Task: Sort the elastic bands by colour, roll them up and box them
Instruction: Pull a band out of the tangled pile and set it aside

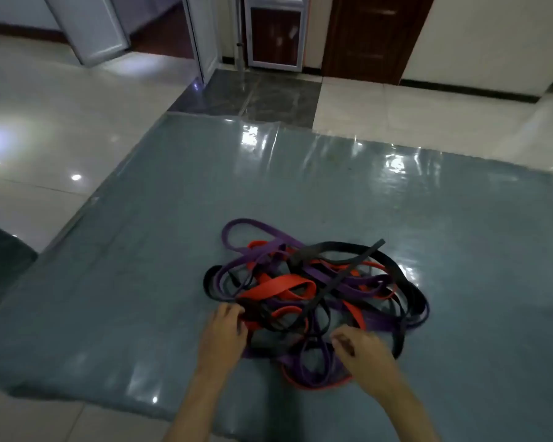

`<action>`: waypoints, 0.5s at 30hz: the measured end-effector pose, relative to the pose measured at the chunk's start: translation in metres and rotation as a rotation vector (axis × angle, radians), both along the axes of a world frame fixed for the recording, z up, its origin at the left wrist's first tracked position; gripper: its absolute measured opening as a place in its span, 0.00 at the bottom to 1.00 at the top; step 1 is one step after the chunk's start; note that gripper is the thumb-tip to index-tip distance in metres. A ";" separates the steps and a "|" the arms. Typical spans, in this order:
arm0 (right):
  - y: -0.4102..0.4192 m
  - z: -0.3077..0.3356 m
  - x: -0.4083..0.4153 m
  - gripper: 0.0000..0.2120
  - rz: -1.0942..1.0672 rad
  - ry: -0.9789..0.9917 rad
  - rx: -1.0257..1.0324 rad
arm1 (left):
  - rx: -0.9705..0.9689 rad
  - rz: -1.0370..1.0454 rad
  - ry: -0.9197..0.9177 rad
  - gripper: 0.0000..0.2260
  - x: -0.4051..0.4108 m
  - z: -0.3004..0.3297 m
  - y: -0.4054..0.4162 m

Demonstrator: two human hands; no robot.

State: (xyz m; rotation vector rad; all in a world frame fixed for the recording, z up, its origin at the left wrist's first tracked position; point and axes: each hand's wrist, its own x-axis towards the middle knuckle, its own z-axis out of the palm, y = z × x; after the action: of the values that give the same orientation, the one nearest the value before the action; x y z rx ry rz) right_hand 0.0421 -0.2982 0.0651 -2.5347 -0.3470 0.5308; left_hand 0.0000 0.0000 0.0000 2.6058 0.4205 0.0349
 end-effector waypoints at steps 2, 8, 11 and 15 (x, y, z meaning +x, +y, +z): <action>0.004 -0.003 0.001 0.03 -0.026 0.014 -0.017 | 0.041 -0.099 0.059 0.23 0.014 -0.004 0.005; -0.001 -0.008 -0.002 0.04 -0.095 0.049 -0.016 | 0.216 -0.333 0.247 0.22 0.049 -0.020 0.005; -0.007 -0.015 0.001 0.03 -0.106 0.049 -0.004 | 0.229 -0.344 0.151 0.13 0.047 -0.017 0.010; -0.008 -0.024 0.006 0.09 -0.111 0.032 0.038 | -0.018 -0.343 -0.008 0.10 0.029 0.002 0.024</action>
State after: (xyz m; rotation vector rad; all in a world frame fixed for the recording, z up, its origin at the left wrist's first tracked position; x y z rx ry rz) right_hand 0.0484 -0.3061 0.0415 -2.4887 -0.2016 0.5169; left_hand 0.0293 0.0239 0.0018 2.6230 -0.0319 -0.0741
